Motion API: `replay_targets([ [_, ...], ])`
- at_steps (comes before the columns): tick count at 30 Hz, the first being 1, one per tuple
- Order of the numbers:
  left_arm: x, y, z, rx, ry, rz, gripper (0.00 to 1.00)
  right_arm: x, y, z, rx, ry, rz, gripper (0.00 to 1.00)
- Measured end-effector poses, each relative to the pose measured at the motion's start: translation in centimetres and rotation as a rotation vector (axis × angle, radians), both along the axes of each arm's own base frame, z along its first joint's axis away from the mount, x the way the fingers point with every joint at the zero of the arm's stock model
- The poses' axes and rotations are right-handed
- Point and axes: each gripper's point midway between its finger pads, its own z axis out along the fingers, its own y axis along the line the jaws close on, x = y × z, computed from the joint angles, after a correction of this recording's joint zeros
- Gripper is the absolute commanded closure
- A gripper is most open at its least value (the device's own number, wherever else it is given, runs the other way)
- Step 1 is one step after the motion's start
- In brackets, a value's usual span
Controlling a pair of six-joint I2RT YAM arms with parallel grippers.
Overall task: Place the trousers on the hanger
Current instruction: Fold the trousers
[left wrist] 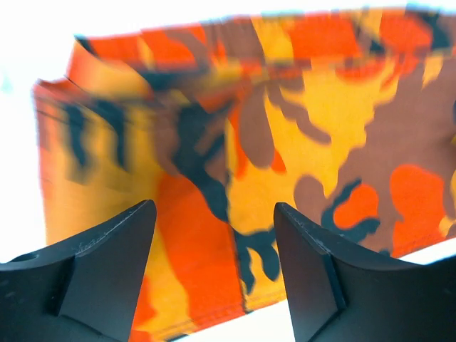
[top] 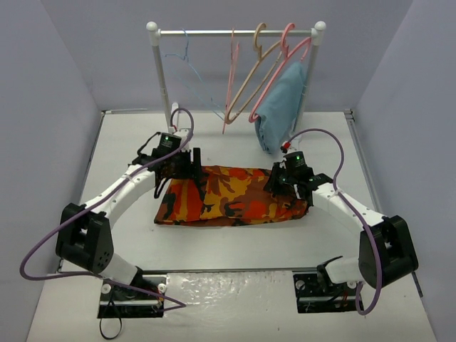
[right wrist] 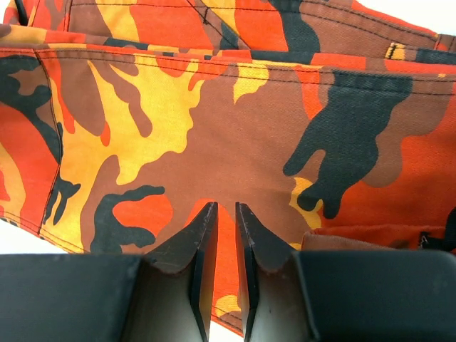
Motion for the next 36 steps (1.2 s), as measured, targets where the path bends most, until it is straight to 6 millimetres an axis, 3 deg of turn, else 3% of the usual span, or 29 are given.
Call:
replay_targets([
  [3, 1.4, 0.5, 1.6, -0.019, -0.042, 0.002, 0.38, 0.1, 0.0, -0.1, -0.003, -0.003, -0.003, 0.86],
  [5, 1.7, -0.2, 1.9, -0.048, -0.048, -0.021, 0.42, 0.1, -0.1, -0.2, -0.006, -0.001, -0.004, 0.86],
  [10, 1.3, -2.0, -0.2, -0.095, 0.010, -0.072, 0.53, 0.2, -0.3, -0.6, -0.017, 0.002, -0.012, 0.87],
  [18, 1.5, -2.4, -2.5, -0.114, 0.056, -0.072, 0.65, -0.6, -1.2, -2.3, -0.052, 0.029, -0.036, 0.91],
  [21, 2.9, -1.0, -3.8, -0.104, 0.063, -0.021, 0.67, -1.0, -1.8, -3.3, -0.075, 0.046, -0.061, 0.92],
  [28, 6.4, 4.5, -7.7, -0.090, 0.111, 0.164, 0.73, -2.1, -3.6, -5.0, -0.116, 0.081, -0.132, 0.92],
  [31, 7.2, 5.4, -8.7, -0.111, 0.122, 0.204, 0.73, -2.4, -4.5, -5.2, -0.119, 0.086, -0.171, 0.92],
  [36, 8.0, 5.4, -9.2, -0.173, 0.120, 0.225, 0.73, -2.7, -6.5, -5.9, -0.106, 0.116, -0.263, 0.92],
])
